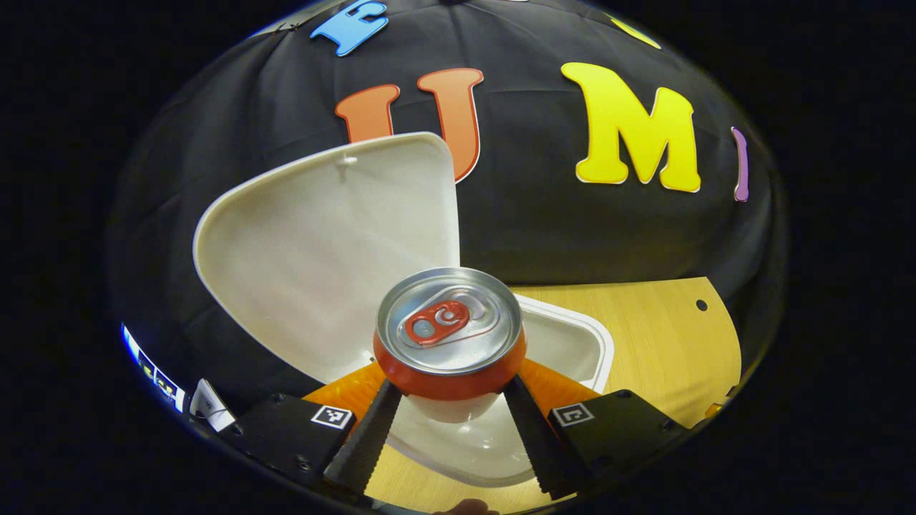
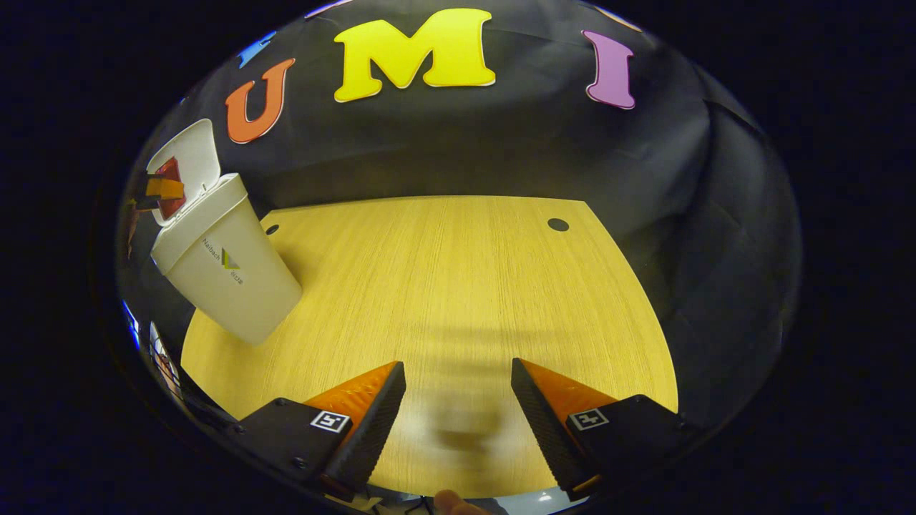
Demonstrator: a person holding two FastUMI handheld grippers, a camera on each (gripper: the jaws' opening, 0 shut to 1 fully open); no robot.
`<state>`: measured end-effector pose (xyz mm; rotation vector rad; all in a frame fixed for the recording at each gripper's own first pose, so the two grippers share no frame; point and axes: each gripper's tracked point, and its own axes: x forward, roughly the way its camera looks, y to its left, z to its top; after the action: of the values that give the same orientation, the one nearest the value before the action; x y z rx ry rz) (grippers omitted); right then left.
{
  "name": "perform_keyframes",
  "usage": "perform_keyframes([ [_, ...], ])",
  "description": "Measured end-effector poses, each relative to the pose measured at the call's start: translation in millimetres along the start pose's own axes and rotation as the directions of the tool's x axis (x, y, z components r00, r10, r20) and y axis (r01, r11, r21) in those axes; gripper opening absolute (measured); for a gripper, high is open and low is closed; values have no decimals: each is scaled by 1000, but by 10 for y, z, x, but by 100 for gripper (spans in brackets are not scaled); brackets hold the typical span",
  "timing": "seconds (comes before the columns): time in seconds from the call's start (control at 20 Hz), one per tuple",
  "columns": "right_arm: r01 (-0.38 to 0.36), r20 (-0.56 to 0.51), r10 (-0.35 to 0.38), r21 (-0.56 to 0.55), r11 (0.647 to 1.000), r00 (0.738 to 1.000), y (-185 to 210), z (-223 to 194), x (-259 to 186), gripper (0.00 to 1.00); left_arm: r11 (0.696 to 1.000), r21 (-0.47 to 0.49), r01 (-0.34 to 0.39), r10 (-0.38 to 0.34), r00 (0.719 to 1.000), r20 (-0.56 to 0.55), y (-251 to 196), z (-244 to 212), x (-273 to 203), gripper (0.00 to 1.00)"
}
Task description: Press the lid of the desktop garbage bin to open it, pick up the crumpled paper on the desktop and throw it into the bin, then pick up the pop can on the desktop and drop it into the bin, and finally close the garbage bin lid.
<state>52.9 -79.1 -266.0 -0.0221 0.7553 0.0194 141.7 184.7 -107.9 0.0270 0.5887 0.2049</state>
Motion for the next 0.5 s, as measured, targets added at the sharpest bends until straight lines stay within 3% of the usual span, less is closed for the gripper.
perform_keyframes([
  [0.3,47,-16,-47,2,999,999,-146,-103,-35,95,998,-61,13,-19,996,-83,-71,-211,319,87],
  [0.5,43,-34,-43,11,999,999,-149,-161,-3,95,994,-105,18,-24,998,-58,-114,-196,322,87],
])
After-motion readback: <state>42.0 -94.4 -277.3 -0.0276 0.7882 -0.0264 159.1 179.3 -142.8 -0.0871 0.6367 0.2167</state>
